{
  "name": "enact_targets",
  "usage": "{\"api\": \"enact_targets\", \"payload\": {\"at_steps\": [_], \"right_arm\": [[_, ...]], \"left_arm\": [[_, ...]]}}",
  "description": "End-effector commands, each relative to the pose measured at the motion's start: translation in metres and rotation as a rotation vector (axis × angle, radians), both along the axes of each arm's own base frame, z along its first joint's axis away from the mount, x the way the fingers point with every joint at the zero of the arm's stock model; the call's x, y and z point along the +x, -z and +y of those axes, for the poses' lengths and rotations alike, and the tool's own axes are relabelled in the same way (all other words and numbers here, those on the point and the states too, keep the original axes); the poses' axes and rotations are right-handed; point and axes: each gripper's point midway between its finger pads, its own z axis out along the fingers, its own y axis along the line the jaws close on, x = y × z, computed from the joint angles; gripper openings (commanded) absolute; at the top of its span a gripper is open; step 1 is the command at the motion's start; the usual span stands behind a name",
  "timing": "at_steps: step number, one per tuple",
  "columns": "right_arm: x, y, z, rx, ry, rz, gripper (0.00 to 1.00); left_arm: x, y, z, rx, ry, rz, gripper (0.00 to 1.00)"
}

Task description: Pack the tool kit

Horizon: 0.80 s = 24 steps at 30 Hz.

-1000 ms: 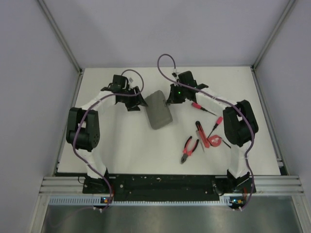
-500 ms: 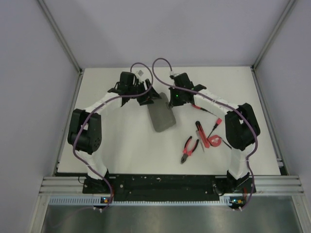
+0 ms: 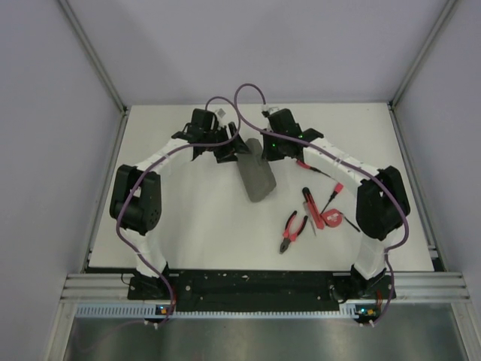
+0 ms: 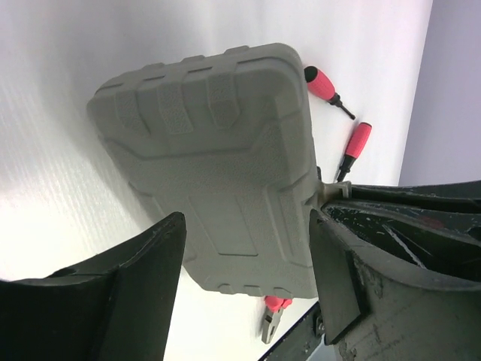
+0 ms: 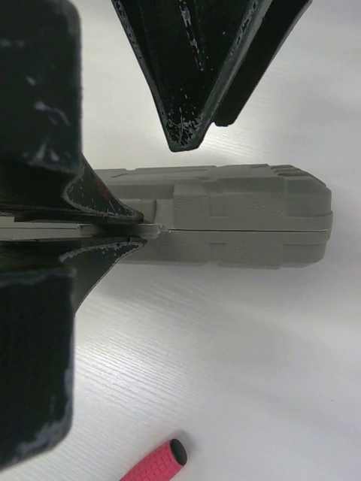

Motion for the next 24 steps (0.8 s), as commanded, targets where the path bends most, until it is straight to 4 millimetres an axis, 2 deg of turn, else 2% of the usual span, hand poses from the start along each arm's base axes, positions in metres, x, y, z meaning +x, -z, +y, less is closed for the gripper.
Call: {"api": "enact_targets", "payload": {"at_steps": [1, 5, 10, 14, 17, 24], "right_arm": [[0.004, -0.064, 0.014, 0.069, -0.019, -0.146, 0.0], [0.004, -0.066, 0.012, 0.031, -0.011, -0.168, 0.0], [0.004, -0.08, 0.011, -0.004, -0.009, -0.211, 0.0], [0.004, -0.085, 0.013, -0.004, -0.014, -0.221, 0.0], [0.006, -0.082, 0.012, -0.012, -0.009, -0.218, 0.0], [0.011, -0.069, 0.008, -0.022, 0.012, -0.186, 0.0]], "left_arm": [[0.008, -0.028, -0.01, -0.056, 0.037, -0.083, 0.71], [0.008, -0.039, -0.018, -0.114, 0.067, -0.118, 0.72], [0.009, -0.038, -0.022, -0.144, 0.072, -0.117, 0.73], [0.009, -0.026, -0.02, -0.125, 0.052, -0.08, 0.73], [0.007, -0.009, -0.015, -0.08, 0.042, -0.038, 0.71], [0.0, 0.027, 0.01, 0.091, 0.003, 0.016, 0.69]]}}
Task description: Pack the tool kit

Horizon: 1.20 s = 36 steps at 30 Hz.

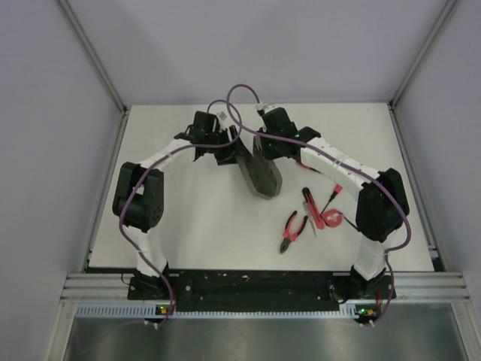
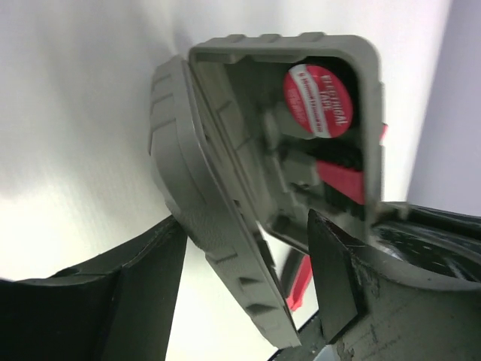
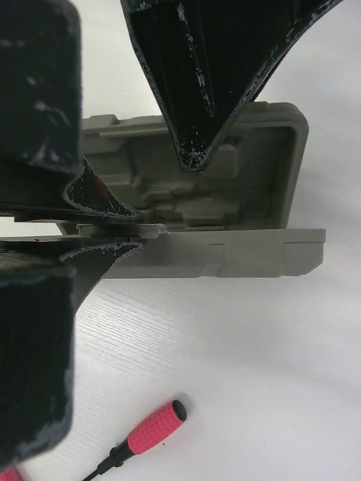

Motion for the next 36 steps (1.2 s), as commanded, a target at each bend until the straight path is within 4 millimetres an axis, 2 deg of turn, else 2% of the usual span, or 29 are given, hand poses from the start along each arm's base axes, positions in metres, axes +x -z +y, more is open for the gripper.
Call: {"api": "enact_targets", "payload": {"at_steps": [1, 4, 7, 13, 17, 22, 27, 31, 33, 36], "right_arm": [[0.015, -0.047, 0.005, 0.083, 0.016, -0.101, 0.0], [0.019, -0.042, -0.002, 0.103, 0.029, -0.077, 0.0], [0.027, -0.031, -0.017, 0.127, 0.061, -0.032, 0.0], [0.04, 0.002, -0.045, 0.197, 0.091, 0.056, 0.0], [0.041, 0.026, -0.047, 0.237, 0.082, 0.117, 0.0], [0.037, 0.07, -0.042, 0.244, 0.084, 0.22, 0.0], [0.031, 0.098, -0.038, 0.252, 0.074, 0.279, 0.0], [0.028, 0.105, -0.045, 0.251, 0.093, 0.298, 0.04], [0.028, 0.101, -0.047, 0.246, 0.099, 0.283, 0.1], [0.034, 0.088, -0.049, 0.247, 0.108, 0.245, 0.27]], "left_arm": [[-0.002, 0.02, 0.015, 0.114, -0.016, 0.007, 0.68], [-0.004, 0.027, 0.022, 0.144, -0.028, 0.018, 0.63], [-0.003, 0.033, 0.031, 0.162, -0.05, 0.034, 0.59], [-0.003, 0.043, 0.058, 0.179, -0.095, 0.049, 0.58], [0.0, 0.048, 0.073, 0.182, -0.123, 0.06, 0.58], [0.001, 0.054, 0.088, 0.157, -0.167, 0.091, 0.57], [-0.003, 0.061, 0.101, 0.201, -0.178, 0.119, 0.57], [-0.018, 0.075, 0.121, 0.306, -0.197, 0.169, 0.58], [-0.026, 0.082, 0.134, 0.369, -0.223, 0.194, 0.59], [-0.032, 0.084, 0.151, 0.432, -0.269, 0.213, 0.65]]}}
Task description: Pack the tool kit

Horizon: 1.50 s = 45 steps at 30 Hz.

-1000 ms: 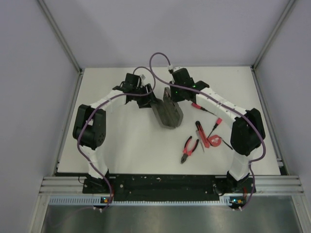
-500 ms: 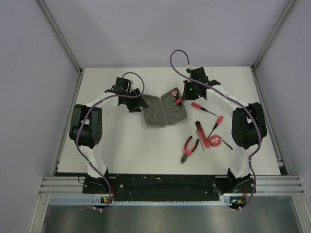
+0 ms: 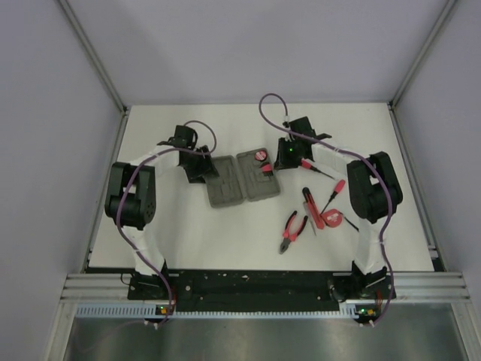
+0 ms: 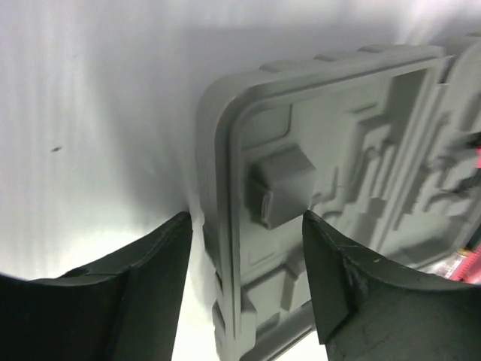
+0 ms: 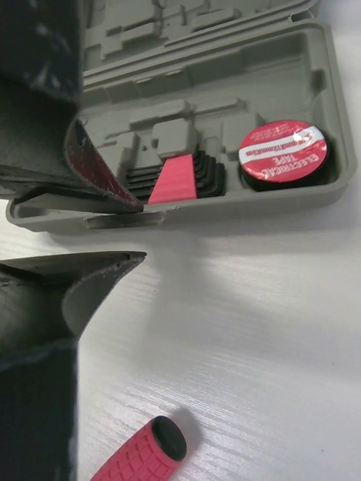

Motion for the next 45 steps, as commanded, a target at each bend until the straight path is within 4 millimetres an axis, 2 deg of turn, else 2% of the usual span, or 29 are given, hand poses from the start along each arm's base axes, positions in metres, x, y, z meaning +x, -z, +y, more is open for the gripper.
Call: {"api": "enact_targets", "payload": {"at_steps": [1, 4, 8, 12, 15, 20, 23, 27, 31, 34, 38, 45], "right_arm": [[0.015, -0.033, -0.001, 0.026, 0.016, -0.092, 0.33], [0.019, -0.052, 0.003, 0.047, 0.014, -0.128, 0.39], [0.021, -0.086, -0.002, 0.052, 0.048, -0.183, 0.48], [0.008, -0.117, -0.024, 0.01, 0.139, -0.203, 0.56], [-0.015, -0.125, -0.039, -0.02, 0.162, -0.198, 0.57], [-0.066, -0.099, -0.079, -0.148, 0.193, -0.129, 0.57], [-0.102, -0.073, -0.092, -0.185, 0.193, -0.044, 0.56], [-0.144, -0.06, -0.083, -0.118, 0.121, 0.031, 0.52], [-0.188, -0.045, -0.085, -0.119, 0.207, 0.123, 0.55], [-0.212, -0.027, -0.081, -0.095, 0.28, 0.202, 0.52], [-0.223, -0.014, -0.071, -0.116, 0.294, 0.26, 0.5], [-0.209, 0.007, -0.071, -0.183, 0.362, 0.298, 0.42]], "left_arm": [[-0.012, -0.007, 0.035, 0.142, -0.058, 0.009, 0.66], [-0.007, -0.026, 0.04, 0.155, -0.06, -0.034, 0.73], [0.001, -0.062, 0.044, 0.173, -0.051, -0.132, 0.82], [0.003, -0.098, 0.049, 0.198, -0.027, -0.234, 0.88], [-0.002, -0.127, 0.045, 0.176, 0.003, -0.308, 0.92], [-0.013, -0.163, 0.036, 0.114, 0.052, -0.431, 0.99], [-0.015, -0.173, 0.032, 0.095, 0.078, -0.451, 0.99], [-0.021, -0.179, 0.026, 0.071, 0.116, -0.466, 0.99], [-0.029, -0.181, 0.018, 0.03, 0.165, -0.497, 0.98], [-0.031, -0.18, 0.016, 0.021, 0.183, -0.517, 0.96], [-0.033, -0.175, 0.015, 0.01, 0.175, -0.493, 0.95], [-0.032, -0.171, 0.014, -0.004, 0.159, -0.481, 0.92]]}}
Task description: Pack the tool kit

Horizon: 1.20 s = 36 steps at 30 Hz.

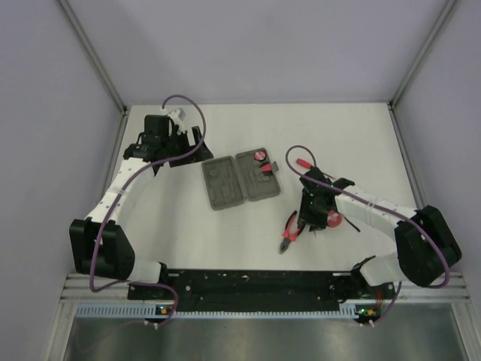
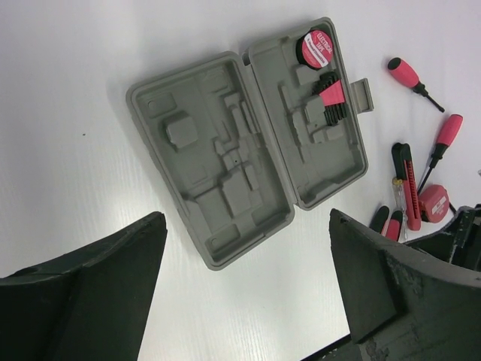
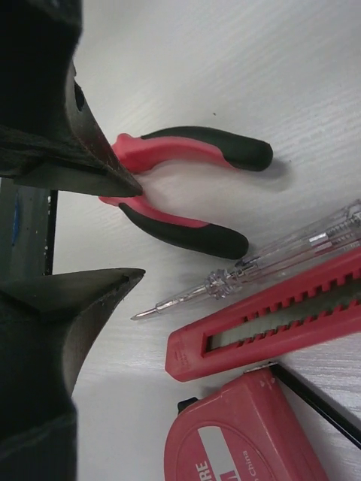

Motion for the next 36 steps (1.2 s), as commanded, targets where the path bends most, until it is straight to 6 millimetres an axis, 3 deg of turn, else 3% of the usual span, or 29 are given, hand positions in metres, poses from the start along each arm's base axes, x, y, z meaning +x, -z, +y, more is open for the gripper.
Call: {"api": "enact_targets", "payload": {"at_steps": [1, 9, 15, 20, 24, 28, 32, 35, 36], "right_arm": [[0.021, 0.002, 0.006, -0.024, 0.079, -0.031, 0.41], [0.036, 0.015, 0.011, -0.048, 0.065, -0.041, 0.33], [0.039, 0.02, 0.017, -0.046, 0.024, -0.027, 0.02], [0.06, -0.011, 0.033, -0.008, -0.064, -0.127, 0.0], [0.094, -0.069, 0.068, 0.066, -0.194, -0.297, 0.0], [0.127, -0.114, 0.105, 0.125, -0.313, -0.437, 0.0], [0.152, -0.135, 0.157, 0.205, -0.452, -0.515, 0.0], [0.17, -0.14, 0.196, 0.223, -0.551, -0.575, 0.0], [0.176, -0.132, 0.208, 0.227, -0.575, -0.568, 0.0]], "left_arm": [[0.003, -0.014, -0.003, -0.031, 0.005, -0.057, 0.92], [0.006, -0.017, 0.0, -0.017, -0.014, -0.064, 0.91], [0.007, -0.02, 0.005, 0.006, -0.031, -0.07, 0.91], [0.007, -0.025, 0.01, 0.029, -0.048, -0.081, 0.91], [0.005, -0.026, 0.016, 0.051, -0.07, -0.077, 0.91], [0.0, -0.021, 0.023, 0.069, -0.105, -0.05, 0.91], [-0.003, -0.01, 0.033, 0.082, -0.161, -0.01, 0.9], [-0.004, 0.002, 0.043, 0.074, -0.229, 0.041, 0.9], [-0.005, 0.007, 0.047, 0.072, -0.259, 0.066, 0.9]]}}
